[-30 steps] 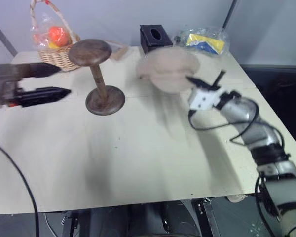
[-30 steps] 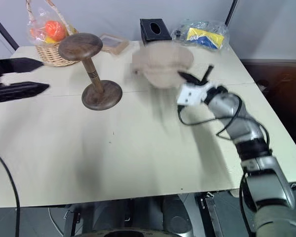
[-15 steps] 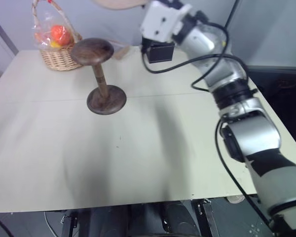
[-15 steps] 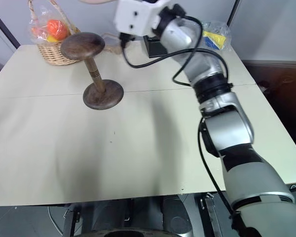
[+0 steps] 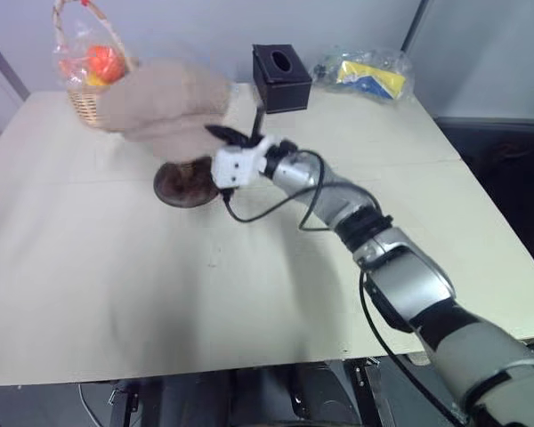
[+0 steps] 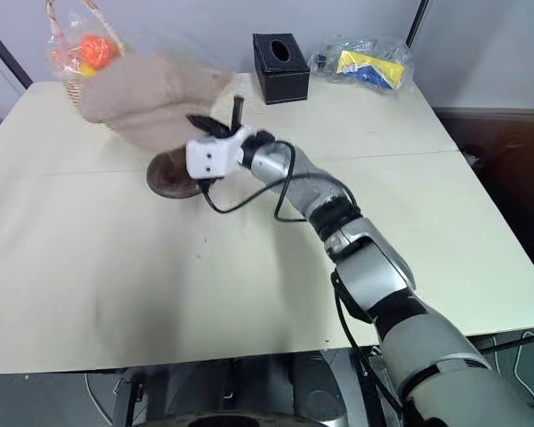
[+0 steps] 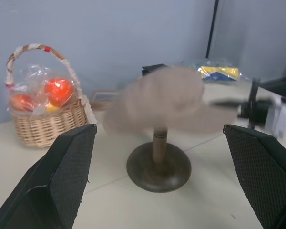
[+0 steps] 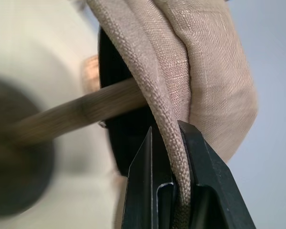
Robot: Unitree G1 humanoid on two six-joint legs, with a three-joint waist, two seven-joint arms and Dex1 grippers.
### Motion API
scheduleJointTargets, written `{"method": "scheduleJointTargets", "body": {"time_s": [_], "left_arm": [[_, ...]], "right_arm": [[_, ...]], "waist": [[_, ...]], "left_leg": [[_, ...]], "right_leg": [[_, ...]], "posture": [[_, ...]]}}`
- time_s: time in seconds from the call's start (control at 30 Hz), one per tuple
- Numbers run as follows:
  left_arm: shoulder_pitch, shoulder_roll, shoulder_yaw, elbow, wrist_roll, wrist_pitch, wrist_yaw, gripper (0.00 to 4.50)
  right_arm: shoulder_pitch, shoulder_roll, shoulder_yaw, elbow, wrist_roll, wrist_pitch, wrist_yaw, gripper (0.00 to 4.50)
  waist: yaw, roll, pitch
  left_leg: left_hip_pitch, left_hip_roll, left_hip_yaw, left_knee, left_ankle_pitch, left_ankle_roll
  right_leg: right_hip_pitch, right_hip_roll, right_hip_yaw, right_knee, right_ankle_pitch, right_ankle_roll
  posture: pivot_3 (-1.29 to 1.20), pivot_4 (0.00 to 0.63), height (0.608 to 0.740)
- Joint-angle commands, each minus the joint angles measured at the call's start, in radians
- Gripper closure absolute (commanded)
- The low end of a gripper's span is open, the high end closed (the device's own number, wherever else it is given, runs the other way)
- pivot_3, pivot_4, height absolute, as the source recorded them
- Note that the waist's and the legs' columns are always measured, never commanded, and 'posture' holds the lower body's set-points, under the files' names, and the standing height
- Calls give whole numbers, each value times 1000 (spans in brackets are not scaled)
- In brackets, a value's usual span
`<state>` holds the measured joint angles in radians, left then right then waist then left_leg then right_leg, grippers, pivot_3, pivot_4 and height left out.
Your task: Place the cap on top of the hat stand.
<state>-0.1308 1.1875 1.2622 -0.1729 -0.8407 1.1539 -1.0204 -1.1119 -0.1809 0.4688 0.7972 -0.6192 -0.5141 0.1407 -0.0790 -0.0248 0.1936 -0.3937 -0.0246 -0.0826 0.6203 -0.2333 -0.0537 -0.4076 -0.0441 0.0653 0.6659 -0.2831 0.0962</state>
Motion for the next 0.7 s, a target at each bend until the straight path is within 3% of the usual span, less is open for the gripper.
{"method": "scheduleJointTargets", "body": {"time_s": [0.03,0.43,0.57,0.7], "left_arm": [[-22,31,-28,13,-14,-42,0,0],[-90,46,-205,82,-11,-150,-21,0],[-106,44,-243,92,-11,-173,-24,0],[-105,33,-272,88,-10,-190,-31,0]], "right_arm": [[4,-13,42,-131,-76,-31,-45,4467],[8,-6,63,-165,-155,25,-114,4467],[-10,-2,41,-144,-129,52,-111,3045],[23,-13,43,-172,-113,47,-83,971]], "waist": [[-2,0,0],[-5,0,0],[-5,0,0],[-5,0,0]], "left_leg": [[0,0,0,0,0,0],[0,0,0,-1,0,0],[0,0,0,-1,0,0],[0,0,0,-1,0,0]], "right_leg": [[0,0,0,0,0,0],[0,0,0,0,0,0],[0,0,0,0,0,0],[0,0,0,0,0,0]], "posture": [[0,150,740],[0,150,740],[0,150,740],[0,150,740]]}}
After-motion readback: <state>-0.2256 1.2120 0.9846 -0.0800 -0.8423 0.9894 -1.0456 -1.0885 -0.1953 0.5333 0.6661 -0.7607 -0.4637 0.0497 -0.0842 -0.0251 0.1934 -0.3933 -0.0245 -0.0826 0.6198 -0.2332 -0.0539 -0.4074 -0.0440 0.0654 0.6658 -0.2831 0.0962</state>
